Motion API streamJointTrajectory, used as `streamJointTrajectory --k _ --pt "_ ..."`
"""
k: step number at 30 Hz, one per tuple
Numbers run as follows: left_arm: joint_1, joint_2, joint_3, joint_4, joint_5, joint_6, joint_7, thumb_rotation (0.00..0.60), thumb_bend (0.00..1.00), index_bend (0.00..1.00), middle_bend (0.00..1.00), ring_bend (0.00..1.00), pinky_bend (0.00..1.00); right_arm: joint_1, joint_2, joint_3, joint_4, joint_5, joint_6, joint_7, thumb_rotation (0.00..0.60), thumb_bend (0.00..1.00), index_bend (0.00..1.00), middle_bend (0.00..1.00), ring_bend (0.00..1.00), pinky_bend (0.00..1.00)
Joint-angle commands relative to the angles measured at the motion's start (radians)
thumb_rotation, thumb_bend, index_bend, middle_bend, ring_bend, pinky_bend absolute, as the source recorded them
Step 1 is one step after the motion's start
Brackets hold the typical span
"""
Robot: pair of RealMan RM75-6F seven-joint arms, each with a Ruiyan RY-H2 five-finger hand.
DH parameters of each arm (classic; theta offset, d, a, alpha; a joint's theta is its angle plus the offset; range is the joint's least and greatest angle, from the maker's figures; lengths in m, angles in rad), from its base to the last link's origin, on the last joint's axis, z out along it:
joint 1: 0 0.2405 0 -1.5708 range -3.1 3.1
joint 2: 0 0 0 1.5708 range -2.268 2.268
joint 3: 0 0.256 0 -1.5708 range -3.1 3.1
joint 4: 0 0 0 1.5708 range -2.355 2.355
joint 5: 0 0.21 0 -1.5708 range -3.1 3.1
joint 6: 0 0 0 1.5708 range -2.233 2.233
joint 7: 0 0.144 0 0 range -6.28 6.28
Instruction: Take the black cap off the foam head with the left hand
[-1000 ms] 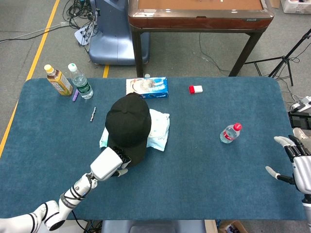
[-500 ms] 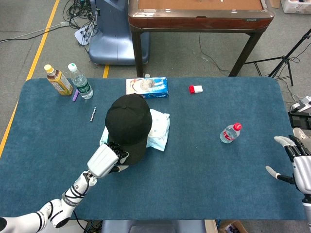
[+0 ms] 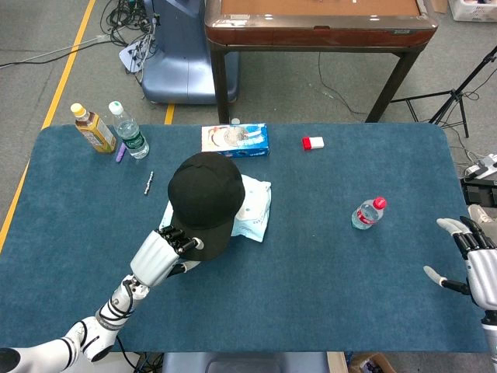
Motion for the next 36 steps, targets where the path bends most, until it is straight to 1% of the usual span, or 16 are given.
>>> streamJointTrajectory --k 1,5,8,10,21,30,32,36 --pt "-0.003 -0.006 0.002 0.015 0.005 0.017 -0.003 0.600 0.00 0.53 0.87 0.70 0.76 0.000 0.000 0.000 0.000 0.000 0.000 0.000 0.600 0.13 0.21 0.23 0.13 0.32" --pt "-0.004 -0.005 0.007 0.020 0.005 0.027 -0.001 0.600 0.00 0.53 0.87 0.70 0.76 0.000 0.000 0.000 0.000 0.000 0.000 0.000 0.600 0.13 0.21 0.23 0.13 0.32" --pt "-0.004 -0.003 0.012 0.020 0.005 0.032 0.002 0.600 0.03 0.53 0.87 0.70 0.76 -0.001 -0.001 0.000 0.000 -0.001 0.000 -0.001 0.600 0.13 0.21 0.23 0.13 0.32" --pt "-0.006 -0.002 0.015 0.021 0.005 0.034 0.004 0.600 0.08 0.54 0.87 0.70 0.76 0.000 -0.001 0.000 0.000 -0.001 0.000 -0.002 0.600 0.13 0.21 0.23 0.13 0.32" --pt "-0.011 0.007 0.031 0.017 0.000 0.027 0.011 0.600 0.28 0.55 0.88 0.71 0.76 0.000 0.000 0.000 0.000 0.000 -0.003 -0.001 0.600 0.13 0.21 0.23 0.13 0.32" --pt "-0.011 0.008 0.039 0.020 -0.003 0.031 0.015 0.600 0.46 0.55 0.89 0.71 0.76 -0.001 0.000 0.001 0.001 -0.001 -0.001 0.002 0.600 0.13 0.21 0.23 0.13 0.32" --pt "-0.010 0.009 0.040 0.021 -0.003 0.036 0.014 0.600 0.52 0.56 0.89 0.72 0.77 0.000 0.000 0.001 0.002 -0.001 -0.002 0.001 0.600 0.13 0.21 0.23 0.13 0.32" --pt "-0.011 0.008 0.038 0.025 0.001 0.051 0.014 0.600 0.56 0.57 0.89 0.72 0.78 -0.001 0.000 0.001 0.001 -0.001 -0.001 0.002 0.600 0.13 0.21 0.23 0.13 0.32"
